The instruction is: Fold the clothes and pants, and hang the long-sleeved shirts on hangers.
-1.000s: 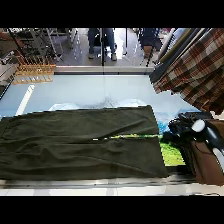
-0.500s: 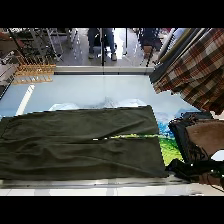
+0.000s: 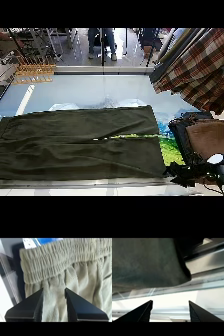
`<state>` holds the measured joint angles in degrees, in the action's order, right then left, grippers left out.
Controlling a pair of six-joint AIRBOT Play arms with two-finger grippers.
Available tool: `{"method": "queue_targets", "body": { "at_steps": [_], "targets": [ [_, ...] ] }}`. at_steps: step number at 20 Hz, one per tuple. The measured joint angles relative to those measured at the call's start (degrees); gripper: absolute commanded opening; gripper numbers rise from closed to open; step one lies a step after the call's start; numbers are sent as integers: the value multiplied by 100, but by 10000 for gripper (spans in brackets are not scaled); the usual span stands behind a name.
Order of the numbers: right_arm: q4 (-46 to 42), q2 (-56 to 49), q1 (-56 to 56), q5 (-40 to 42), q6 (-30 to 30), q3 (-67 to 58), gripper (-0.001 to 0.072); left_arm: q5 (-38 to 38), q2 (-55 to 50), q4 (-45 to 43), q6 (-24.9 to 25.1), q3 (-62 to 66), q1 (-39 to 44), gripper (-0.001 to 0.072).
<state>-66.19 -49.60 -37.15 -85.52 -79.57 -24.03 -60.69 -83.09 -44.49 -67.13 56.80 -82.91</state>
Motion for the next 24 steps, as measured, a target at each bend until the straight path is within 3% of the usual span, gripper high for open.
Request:
{"method": "queue_targets", "body": {
  "at_steps": [6,10,12,23,24],
  "targets": [
    [26,-903,52,553,-243,13,471,223,-92,-2,2,0,0,310],
    [216,-1132,422,1134,-251,13,36,275,-138,-2,4,0,0,316],
    [380,-1169,660,1416,-243,2,24,308,-149,-2,4,0,0,505],
    [546,-1200,1038,1932,-118,-44,24,455,-404,-269,4,0,155,500],
    [540,-1200,1043,1943,-118,-44,24,494,-494,-216,4,0,210,439]
  ]
}}
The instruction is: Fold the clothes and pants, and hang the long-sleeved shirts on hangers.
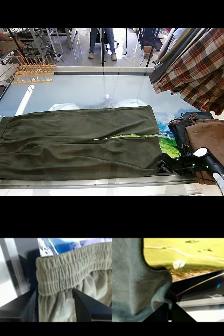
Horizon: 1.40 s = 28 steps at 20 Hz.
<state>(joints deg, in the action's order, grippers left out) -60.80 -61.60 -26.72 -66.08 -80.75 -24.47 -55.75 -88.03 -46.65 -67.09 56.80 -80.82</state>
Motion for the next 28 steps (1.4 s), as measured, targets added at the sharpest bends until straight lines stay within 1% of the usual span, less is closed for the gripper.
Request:
{"method": "queue_targets", "body": {
  "at_steps": [2,3,7,9,12,13,15,17,19,20,24,26,28],
  "targets": [
    [-9,0,2,7,2,-2,23,109,-155,278,0,0,87,146],
    [-17,0,4,4,2,-2,22,153,-219,457,0,0,125,33],
    [-142,170,4,-55,55,-52,21,90,-343,874,74,9,199,19],
    [-111,498,4,-343,72,-219,20,-140,-306,935,157,129,144,19],
    [-177,1172,0,-933,20,-780,19,-846,-181,914,210,807,28,19],
    [-216,1375,0,-1182,-28,-1075,18,-1093,-153,841,140,1152,13,18],
    [-262,1569,4,-1379,-111,-1727,18,-1690,-114,734,-52,1961,83,18],
    [-234,1456,72,-1325,-175,-2352,18,-2050,-98,595,-271,2769,323,18],
    [-267,999,302,-962,-195,-2907,18,-2094,-109,428,-520,3320,699,19],
    [-308,673,466,-765,-201,-3185,18,-1998,-146,317,-656,3508,935,19],
    [-411,-1263,1187,238,-341,-4739,19,-1056,-529,120,-1314,3842,1880,19],
    [-431,-2339,1436,525,-444,-5751,21,-540,-826,46,-1598,3901,2269,20],
    [-446,-3390,1624,680,-522,-6806,25,-70,-1172,28,-1759,3932,2586,24]
  ]
}}
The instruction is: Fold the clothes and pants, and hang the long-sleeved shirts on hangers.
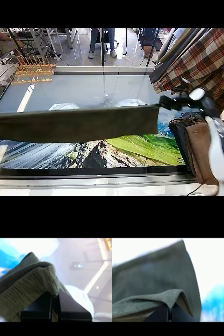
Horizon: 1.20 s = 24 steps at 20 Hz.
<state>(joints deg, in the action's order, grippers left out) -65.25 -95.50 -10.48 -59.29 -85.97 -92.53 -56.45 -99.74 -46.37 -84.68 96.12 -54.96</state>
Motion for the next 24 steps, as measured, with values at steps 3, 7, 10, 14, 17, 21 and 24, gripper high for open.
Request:
{"method": "queue_targets", "body": {
  "at_steps": [3,7,10,14,17,21,24],
  "targets": [
    [-22,-1281,201,125,-61,-1257,500,544,-549,20,-129,20,356,570],
    [37,-1974,201,-63,-85,-1982,568,796,-938,684,-63,26,514,625],
    [11,-2061,-68,-852,-103,-2133,575,422,-841,970,527,28,328,597],
    [181,-2135,-372,-2041,9,-2039,575,-723,-612,-271,476,28,76,598],
    [431,-2304,-452,-2337,107,-1996,587,-1582,-557,-1226,212,-81,44,597],
    [776,-2629,-498,-2352,382,-1980,586,-2186,-522,-1661,105,-214,181,597],
    [1145,-2850,-511,-2223,601,-1991,328,-2341,-514,-1703,262,-247,367,597]
  ]
}}
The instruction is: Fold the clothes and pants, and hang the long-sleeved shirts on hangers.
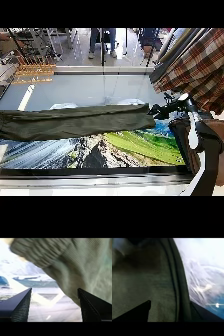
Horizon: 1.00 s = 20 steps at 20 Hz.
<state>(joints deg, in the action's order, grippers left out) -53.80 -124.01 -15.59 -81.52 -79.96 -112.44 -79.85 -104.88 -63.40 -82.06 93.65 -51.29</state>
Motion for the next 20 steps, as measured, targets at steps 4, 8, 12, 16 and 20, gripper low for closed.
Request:
{"method": "queue_targets", "body": {
  "at_steps": [4,8,12,16,20],
  "targets": [
    [675,-249,105,13,498,2,22,-98,55,568,299,-13,160,491],
    [-188,94,151,-111,372,-212,20,-138,269,1019,581,-13,251,250],
    [-2684,1117,155,-144,-330,-323,19,-129,396,1178,710,-52,590,22],
    [-3617,1926,256,-269,-640,-350,20,118,260,1222,866,-225,1285,22],
    [-2918,2236,929,-505,-734,-341,20,319,142,1244,925,-284,1860,22]
  ]
}}
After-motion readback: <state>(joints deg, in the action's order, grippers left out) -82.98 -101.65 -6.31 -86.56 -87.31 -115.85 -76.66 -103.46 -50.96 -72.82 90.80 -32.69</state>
